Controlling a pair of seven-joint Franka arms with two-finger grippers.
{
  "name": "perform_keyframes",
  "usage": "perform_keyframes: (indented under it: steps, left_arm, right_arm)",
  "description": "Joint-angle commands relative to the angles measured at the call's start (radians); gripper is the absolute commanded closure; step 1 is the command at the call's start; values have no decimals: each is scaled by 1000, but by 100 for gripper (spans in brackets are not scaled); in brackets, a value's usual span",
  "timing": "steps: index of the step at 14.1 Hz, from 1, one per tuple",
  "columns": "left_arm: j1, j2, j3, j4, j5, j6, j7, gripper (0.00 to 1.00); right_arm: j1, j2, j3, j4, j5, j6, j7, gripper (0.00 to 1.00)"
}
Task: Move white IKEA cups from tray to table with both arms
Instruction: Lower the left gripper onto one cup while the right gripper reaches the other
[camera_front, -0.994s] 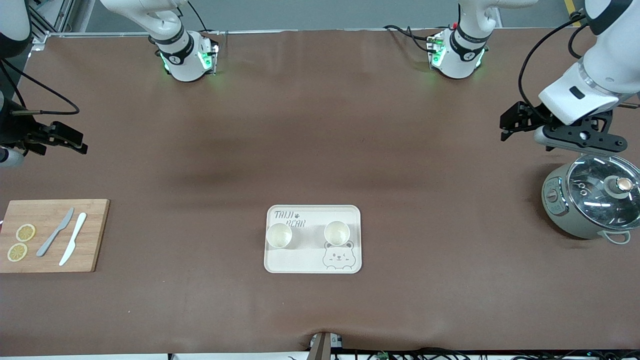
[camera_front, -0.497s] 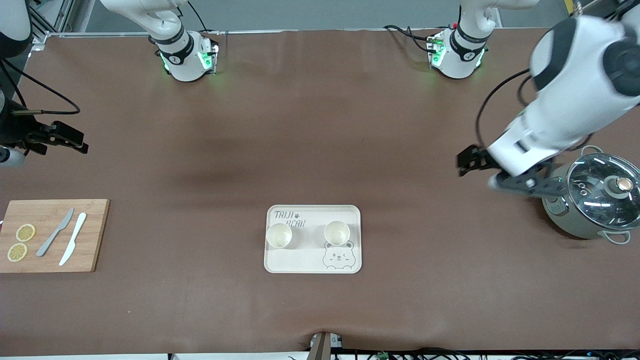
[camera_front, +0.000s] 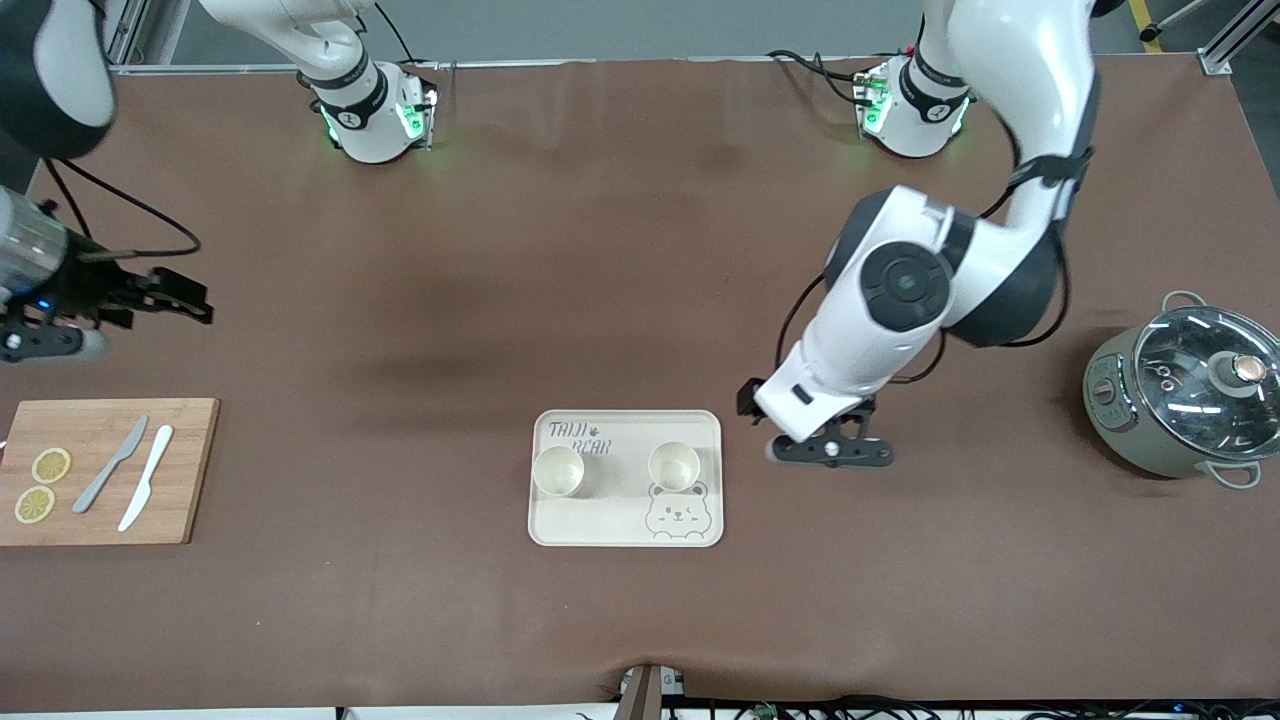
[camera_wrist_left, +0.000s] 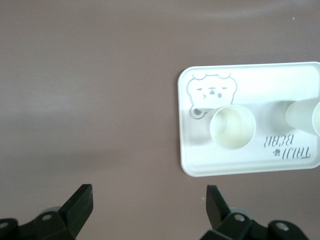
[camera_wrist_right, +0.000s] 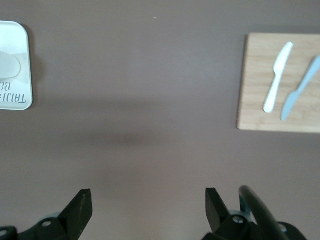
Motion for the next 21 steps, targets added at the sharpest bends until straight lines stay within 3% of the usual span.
perform_keyframes:
  steps: [1,5,8,14,21]
  left_arm:
    - [-49,101,4,43,31,81,-52,0]
    - [-74,195,4,41,37,213,-58,0]
    - [-110,222,36,41,38,266,-62,0]
    - [-135,258,76,41,38,338,-70,0]
    - [-146,291,75,35,38,381,-70,0]
  right_arm:
    - [69,53,-3,7,6,50,11,0]
    - [116,134,-3,9,33,142,21,0]
    - [159,200,-4,10,102,233,78,0]
    - [262,390,-3,139,102,310,270,0]
    - [337,505,2,151,110,492,373,0]
